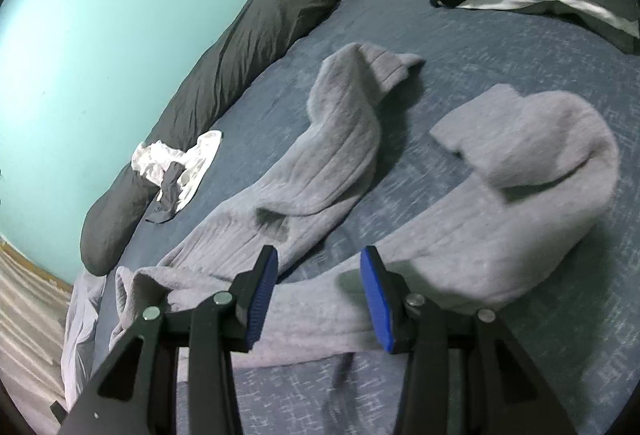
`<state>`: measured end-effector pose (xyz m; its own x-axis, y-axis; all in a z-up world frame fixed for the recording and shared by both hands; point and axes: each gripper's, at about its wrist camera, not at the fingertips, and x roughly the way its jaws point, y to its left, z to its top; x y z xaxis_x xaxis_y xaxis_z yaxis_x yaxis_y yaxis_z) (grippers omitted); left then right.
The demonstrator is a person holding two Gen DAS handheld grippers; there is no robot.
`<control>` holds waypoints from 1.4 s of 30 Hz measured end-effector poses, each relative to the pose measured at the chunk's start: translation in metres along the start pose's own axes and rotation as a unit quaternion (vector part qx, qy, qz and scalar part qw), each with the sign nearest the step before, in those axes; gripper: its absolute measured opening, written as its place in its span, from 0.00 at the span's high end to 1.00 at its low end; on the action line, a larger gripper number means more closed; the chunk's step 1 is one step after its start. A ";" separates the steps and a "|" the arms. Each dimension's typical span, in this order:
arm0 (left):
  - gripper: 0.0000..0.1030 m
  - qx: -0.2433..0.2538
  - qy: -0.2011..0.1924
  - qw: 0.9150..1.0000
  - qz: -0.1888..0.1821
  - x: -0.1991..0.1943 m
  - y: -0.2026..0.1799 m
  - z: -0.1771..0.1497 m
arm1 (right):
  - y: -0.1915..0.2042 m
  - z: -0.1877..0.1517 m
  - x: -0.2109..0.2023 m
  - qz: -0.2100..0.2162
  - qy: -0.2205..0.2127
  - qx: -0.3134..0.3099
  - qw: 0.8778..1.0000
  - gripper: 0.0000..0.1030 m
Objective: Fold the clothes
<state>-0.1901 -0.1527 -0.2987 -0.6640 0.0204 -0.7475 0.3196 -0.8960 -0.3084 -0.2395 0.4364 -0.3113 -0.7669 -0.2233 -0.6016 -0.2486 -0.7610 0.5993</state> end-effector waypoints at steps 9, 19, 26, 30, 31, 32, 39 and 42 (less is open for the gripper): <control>0.00 -0.014 0.020 1.000 -0.013 0.023 -0.005 0.010 | 0.011 -0.005 0.013 0.012 0.012 0.003 1.000 0.57; 0.00 -0.049 0.015 0.999 -0.017 0.036 -0.001 0.021 | 0.010 -0.004 0.015 0.018 0.012 0.009 1.000 0.57; 0.05 -0.085 0.024 0.995 -0.039 0.043 0.015 0.027 | 0.009 -0.004 0.016 0.016 0.013 0.008 1.000 0.57; 0.34 -0.085 0.014 0.996 -0.026 0.041 0.019 0.029 | 0.010 -0.006 0.019 0.015 0.017 0.006 1.000 0.57; 0.37 -0.085 0.012 0.996 -0.026 0.040 0.019 0.030 | 0.010 -0.007 0.020 0.015 0.018 0.004 1.000 0.57; 0.39 -0.084 0.011 0.996 -0.027 0.039 0.020 0.030 | 0.011 -0.007 0.020 0.015 0.019 0.004 1.000 0.57; 0.73 -0.069 0.003 0.997 -0.035 0.035 0.021 0.030 | 0.014 -0.011 0.020 0.015 0.021 -0.003 1.000 0.57; 0.79 -0.057 -0.003 0.997 -0.042 0.032 0.019 0.031 | 0.015 -0.011 0.021 0.017 0.023 -0.006 1.000 0.57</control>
<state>-0.2258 -0.1829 -0.3105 -0.6952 0.0911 -0.7130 0.3371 -0.8348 -0.4353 -0.2527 0.4130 -0.3205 -0.7461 -0.2763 -0.6058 -0.2160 -0.7601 0.6128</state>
